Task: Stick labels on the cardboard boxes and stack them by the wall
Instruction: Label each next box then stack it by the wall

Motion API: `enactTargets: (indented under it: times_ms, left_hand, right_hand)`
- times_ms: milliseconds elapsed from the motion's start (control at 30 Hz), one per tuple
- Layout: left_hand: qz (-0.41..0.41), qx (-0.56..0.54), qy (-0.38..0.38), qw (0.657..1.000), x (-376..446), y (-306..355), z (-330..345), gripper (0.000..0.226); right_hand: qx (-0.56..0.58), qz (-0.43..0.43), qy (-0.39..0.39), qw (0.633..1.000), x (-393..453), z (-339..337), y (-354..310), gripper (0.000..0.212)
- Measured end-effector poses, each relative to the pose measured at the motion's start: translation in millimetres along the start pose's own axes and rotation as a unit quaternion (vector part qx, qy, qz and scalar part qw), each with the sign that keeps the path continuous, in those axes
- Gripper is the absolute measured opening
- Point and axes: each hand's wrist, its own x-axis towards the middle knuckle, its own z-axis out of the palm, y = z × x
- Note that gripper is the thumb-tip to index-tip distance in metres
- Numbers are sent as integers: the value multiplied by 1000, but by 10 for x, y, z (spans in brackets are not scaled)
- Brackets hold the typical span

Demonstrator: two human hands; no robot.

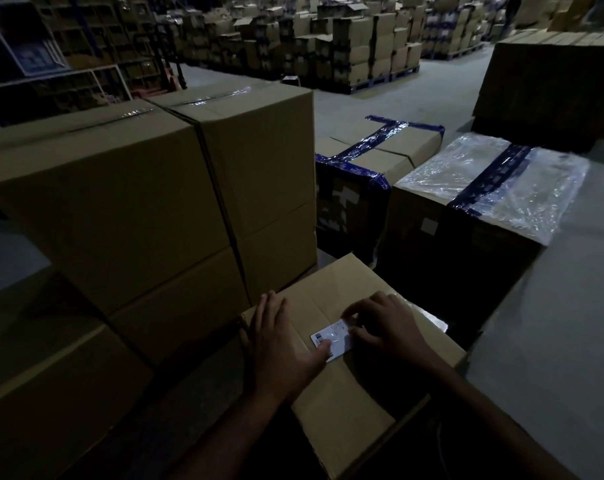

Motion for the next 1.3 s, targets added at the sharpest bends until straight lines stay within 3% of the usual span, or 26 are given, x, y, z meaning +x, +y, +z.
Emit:
enactTargets:
  times_ms: [167,367,533,667,733,800,933,1100,1200,1300]
  left_hand:
    - [-2,5,6,1000,11,-2,17,105]
    - [0,1,7,1000,8,-11,26,105]
    - [-1,-2,13,1000,8,-16,30,106]
    - [-1,4,21,1000,9,-13,40,106]
    - [1,21,23,1000,23,1,36,104]
    - [4,51,22,998,37,10,19,101]
    - [23,57,44,997,109,-25,-2,100]
    - [29,20,17,999,161,-61,-55,112]
    - [13,83,37,996,107,-64,-141,119]
    - [-33,127,8,991,57,-87,-219,133]
  right_hand:
    - [-10,15,-15,1000,44,-20,-48,63]
    - [4,17,2,1000,58,36,-10,50]
    - [-15,21,2,1000,53,18,-65,57]
    - [31,35,19,999,59,25,0,45]
    - [24,31,24,999,46,31,-2,50]
    - [11,45,55,997,-48,63,-77,51]
    - [8,119,164,979,-495,253,-305,30]
    - [-31,130,190,973,-707,313,-461,34]
    - [-26,103,173,979,-609,234,-371,25]
    - [-10,53,113,992,-456,103,-168,25]
